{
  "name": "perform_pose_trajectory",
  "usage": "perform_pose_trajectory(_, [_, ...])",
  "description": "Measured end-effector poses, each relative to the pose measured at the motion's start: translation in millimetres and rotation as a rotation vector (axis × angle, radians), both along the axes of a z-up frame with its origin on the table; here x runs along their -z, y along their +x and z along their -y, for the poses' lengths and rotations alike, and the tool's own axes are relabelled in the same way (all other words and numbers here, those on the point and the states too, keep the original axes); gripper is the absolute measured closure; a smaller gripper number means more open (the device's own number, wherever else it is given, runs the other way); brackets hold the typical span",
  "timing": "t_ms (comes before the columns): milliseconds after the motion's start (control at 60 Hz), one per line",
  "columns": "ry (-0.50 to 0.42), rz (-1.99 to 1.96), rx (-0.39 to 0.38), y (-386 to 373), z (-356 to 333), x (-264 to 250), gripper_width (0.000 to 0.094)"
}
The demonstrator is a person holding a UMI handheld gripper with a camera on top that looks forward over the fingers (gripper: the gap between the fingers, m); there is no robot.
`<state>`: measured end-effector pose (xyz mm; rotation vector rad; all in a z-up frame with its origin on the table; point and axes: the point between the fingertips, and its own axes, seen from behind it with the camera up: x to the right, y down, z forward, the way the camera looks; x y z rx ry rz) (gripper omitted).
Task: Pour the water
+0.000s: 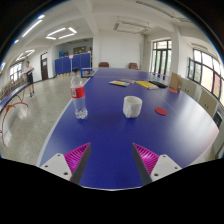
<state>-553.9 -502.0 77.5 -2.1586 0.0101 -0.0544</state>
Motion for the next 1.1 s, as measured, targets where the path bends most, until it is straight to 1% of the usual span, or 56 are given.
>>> perform_pose_trajectory(67, [0.058,-0.041,-0.05,-45,-41,-6,0.0083])
perform_pose_trajectory(83, [0.074,-0.05,-0.064,-51,-69,-5,0.008])
perform_pose_trajectory(100, [0.088,-0.056,-0.078,-62,-80,-6,0.008])
perform_pose_trajectory(117, [0.098,-0.06,-0.087,-79,-83,-15,0.0082])
perform_pose_trajectory(183, [0.137,-0.057,-0.112,-111,-127,-13,0.0078])
perform_pose_trajectory(233, [0.172,-0.057,-0.115,-127,-162,-20,0.0082])
perform_pose_trajectory(250, [0.181,-0.058,-0.112,-128,-178,-15,0.0084])
perform_pose_trajectory(333, [0.213,-0.067,-0.092,-137,-215,-19,0.0077])
perform_pose_trajectory(400, [0.233,-0.063,-0.085,-139,-252,-10,0.009])
perform_pose_trajectory(433, [0.248,-0.056,-0.082,-144,-257,-15,0.0102])
perform_pose_trajectory(483, [0.275,-0.041,-0.097,-147,-270,-16,0.0161])
perform_pose_trajectory(533, [0.305,-0.014,-0.108,-148,-280,-18,0.0262])
perform_pose_trajectory(583, [0.326,0.014,-0.099,-145,-288,-21,0.0384])
perform_pose_trajectory(600, [0.334,0.019,-0.094,-143,-290,-22,0.041])
perform_pose_trajectory(633, [0.344,0.017,-0.086,-142,-291,-22,0.0418])
perform_pose_trajectory(683, [0.351,-0.004,-0.085,-144,-291,-23,0.0457])
perform_pose_trajectory(700, [0.355,-0.008,-0.086,-143,-293,-24,0.0488])
perform_pose_trajectory(717, [0.359,-0.015,-0.088,-145,-292,-25,0.0497])
perform_pose_trajectory(733, [0.364,-0.019,-0.092,-145,-291,-25,0.0534])
perform_pose_trajectory(800, [0.366,-0.033,-0.109,-148,-288,-26,0.0572])
perform_pose_trajectory(817, [0.364,-0.041,-0.115,-150,-287,-26,0.06])
perform_pose_trajectory(867, [0.368,-0.079,-0.11,-150,-288,-29,0.0606])
perform_pose_trajectory(933, [0.378,-0.151,-0.123,-154,-281,-49,0.0602])
perform_pose_trajectory(1017, [0.45,-0.296,-0.138,-160,-280,-96,0.0604])
perform_pose_trajectory(1100, [0.493,-0.586,-0.174,-144,-274,-154,0.0605])
